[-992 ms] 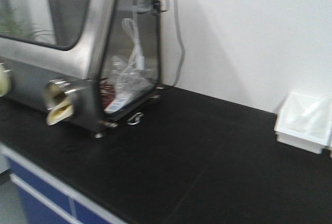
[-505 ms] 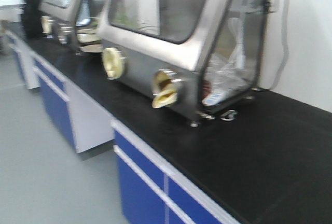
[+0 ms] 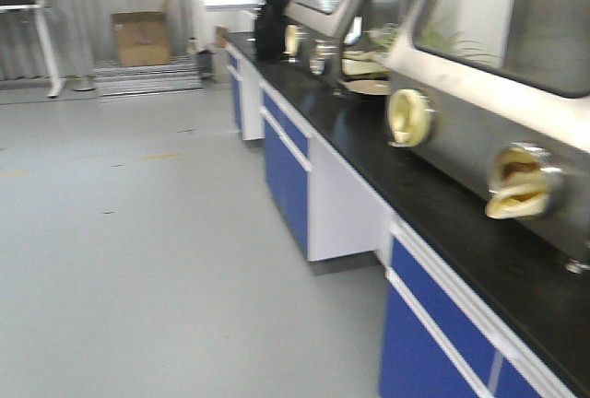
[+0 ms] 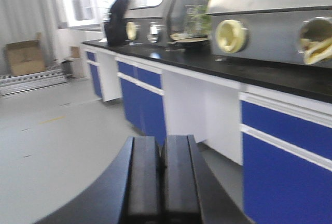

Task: Pick beaker and place in left cabinet
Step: 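Drive the base across the lab holding the beaker in the right gripper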

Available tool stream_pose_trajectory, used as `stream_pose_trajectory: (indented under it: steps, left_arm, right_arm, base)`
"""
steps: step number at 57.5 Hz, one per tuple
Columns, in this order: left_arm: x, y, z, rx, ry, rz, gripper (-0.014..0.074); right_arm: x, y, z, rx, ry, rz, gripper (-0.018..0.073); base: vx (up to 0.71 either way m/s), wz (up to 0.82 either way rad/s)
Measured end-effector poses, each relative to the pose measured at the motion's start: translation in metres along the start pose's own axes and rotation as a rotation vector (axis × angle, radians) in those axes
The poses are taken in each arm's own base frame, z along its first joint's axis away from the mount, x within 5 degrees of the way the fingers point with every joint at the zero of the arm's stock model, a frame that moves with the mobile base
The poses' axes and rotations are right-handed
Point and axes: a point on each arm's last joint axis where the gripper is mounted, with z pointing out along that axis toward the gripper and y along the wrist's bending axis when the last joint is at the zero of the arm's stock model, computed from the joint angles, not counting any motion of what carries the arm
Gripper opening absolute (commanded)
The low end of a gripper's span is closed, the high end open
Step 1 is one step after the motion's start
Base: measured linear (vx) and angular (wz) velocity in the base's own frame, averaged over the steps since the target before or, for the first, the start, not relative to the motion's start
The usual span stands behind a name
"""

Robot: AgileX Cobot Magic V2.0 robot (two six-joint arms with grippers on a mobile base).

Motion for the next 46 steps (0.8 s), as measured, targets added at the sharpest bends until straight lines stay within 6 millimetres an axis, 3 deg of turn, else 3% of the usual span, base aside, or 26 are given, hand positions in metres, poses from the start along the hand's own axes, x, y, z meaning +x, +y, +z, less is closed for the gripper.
stream_pose_trajectory:
  steps: [21, 46]
  left_arm:
    - [0.0, 0.0, 0.0, 0.0, 0.0, 0.0, 0.0001]
    - [0.0, 0.0, 0.0, 0.0, 0.0, 0.0, 0.0001]
  right_arm:
    - [0.0, 0.0, 0.0, 0.0, 0.0, 0.0, -0.0004]
    - [0.0, 0.0, 0.0, 0.0, 0.0, 0.0, -0.0004]
  base:
    - [0.27, 0.52]
    - [0.43, 0.23]
